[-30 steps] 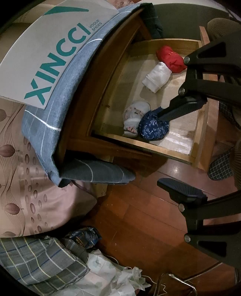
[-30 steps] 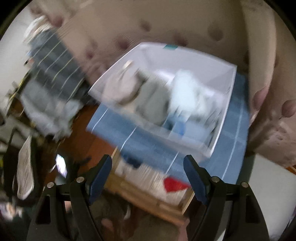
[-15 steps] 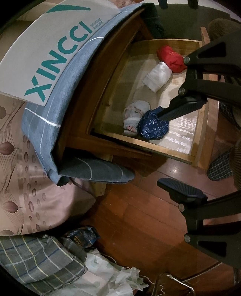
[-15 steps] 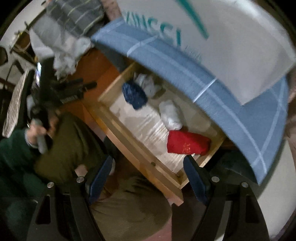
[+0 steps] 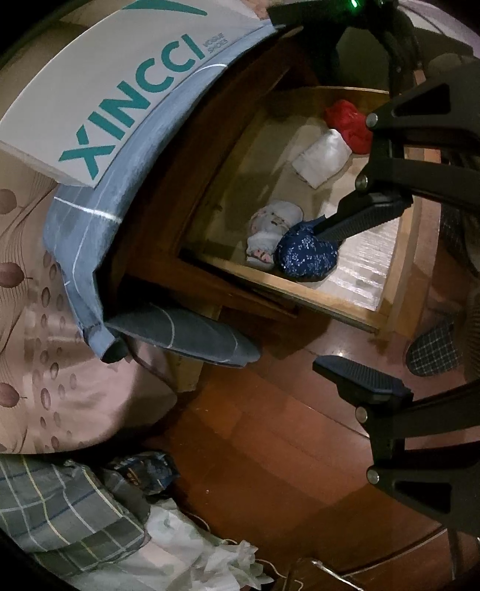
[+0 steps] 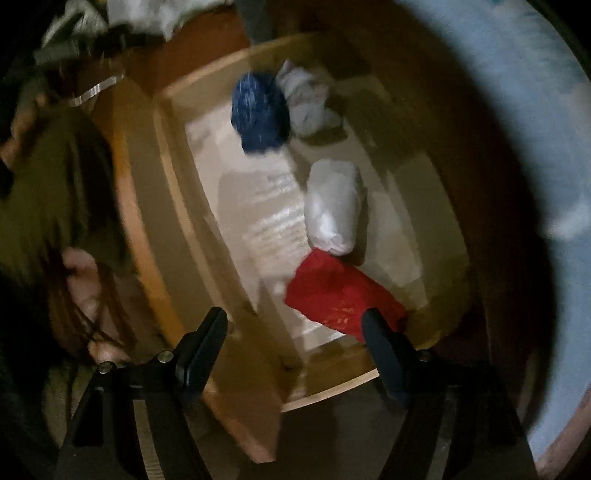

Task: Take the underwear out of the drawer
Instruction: 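Move the right tool back down into the drawer toward the red cloth, then grasp the red cloth in the drawer with the right tool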

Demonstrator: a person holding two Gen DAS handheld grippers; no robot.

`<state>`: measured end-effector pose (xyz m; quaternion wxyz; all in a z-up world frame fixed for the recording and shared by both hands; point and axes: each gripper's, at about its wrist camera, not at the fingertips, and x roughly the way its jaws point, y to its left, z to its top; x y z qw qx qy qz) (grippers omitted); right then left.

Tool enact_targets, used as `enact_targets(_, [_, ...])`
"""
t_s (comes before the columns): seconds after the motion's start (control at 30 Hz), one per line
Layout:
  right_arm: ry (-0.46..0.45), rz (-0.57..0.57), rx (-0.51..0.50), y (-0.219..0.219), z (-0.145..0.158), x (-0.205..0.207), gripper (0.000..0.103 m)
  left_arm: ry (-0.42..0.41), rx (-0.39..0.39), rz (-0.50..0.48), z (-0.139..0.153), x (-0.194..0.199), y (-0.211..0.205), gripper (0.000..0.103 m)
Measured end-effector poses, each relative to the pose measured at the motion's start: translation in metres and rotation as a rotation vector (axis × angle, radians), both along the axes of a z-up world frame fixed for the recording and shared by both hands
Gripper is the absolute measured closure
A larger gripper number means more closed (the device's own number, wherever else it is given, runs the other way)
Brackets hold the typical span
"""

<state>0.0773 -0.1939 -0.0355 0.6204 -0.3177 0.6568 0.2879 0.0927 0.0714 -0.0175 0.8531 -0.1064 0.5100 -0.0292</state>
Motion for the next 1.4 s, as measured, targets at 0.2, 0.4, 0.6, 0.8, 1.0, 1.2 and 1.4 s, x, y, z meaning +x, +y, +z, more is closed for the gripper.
enact_targets(0.2, [0.03,0.111,-0.101,-0.001,-0.033,-0.001,0.03,0.003,0.004,0.0,-0.001,0.002,-0.001,0.037])
enact_targets(0.4, [0.033,0.148,-0.107,-0.004,-0.049,0.009,0.025,0.009,0.009,-0.004,-0.003,0.003,-0.002,0.037])
enact_targets(0.6, [0.075,0.149,-0.121,-0.008,-0.071,0.021,0.024,0.017,0.007,-0.003,-0.004,0.005,-0.002,0.037])
enact_targets(0.8, [0.085,0.197,-0.15,-0.012,-0.09,0.023,0.024,0.022,0.003,-0.003,-0.004,0.006,-0.001,0.037])
enact_targets(1.0, [0.076,0.185,-0.133,-0.015,-0.101,0.031,0.023,0.027,-0.001,0.0,-0.005,0.006,-0.002,0.037])
enact_targets(1.2, [0.068,0.177,-0.119,-0.013,-0.111,0.037,0.019,0.033,-0.003,0.0,-0.006,0.006,-0.002,0.037])
enact_targets(1.4, [0.044,0.089,-0.079,-0.018,-0.112,0.044,0.02,0.039,-0.007,0.001,-0.006,0.007,0.0,0.037])
